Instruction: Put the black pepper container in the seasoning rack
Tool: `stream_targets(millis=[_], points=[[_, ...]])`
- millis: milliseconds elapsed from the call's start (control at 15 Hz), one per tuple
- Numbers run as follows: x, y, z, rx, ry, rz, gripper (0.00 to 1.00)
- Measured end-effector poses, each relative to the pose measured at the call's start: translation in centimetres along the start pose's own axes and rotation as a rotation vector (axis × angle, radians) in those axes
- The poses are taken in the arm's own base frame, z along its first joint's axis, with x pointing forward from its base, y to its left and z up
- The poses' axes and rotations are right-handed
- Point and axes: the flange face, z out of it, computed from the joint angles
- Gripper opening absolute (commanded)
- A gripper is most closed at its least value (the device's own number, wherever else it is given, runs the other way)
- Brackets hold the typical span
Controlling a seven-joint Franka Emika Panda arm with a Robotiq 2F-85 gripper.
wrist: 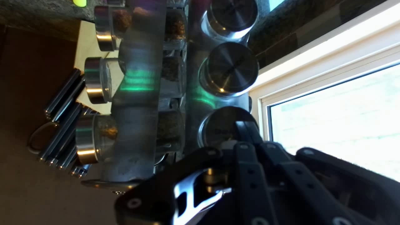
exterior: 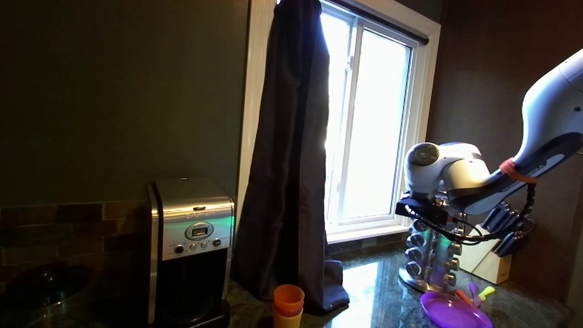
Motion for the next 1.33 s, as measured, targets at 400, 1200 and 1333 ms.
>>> stream_targets(millis=[400,1200,1333], points=[[-1.0,-0.3,-0.4,0.009,-0.009,-0.102,0.0],[-7.7,-1.6,-3.8,0.273,-0.175,-0.545,0.73],[-8.6,-1.4,-4.2,0.339,-0.23,-0.608,0.88]])
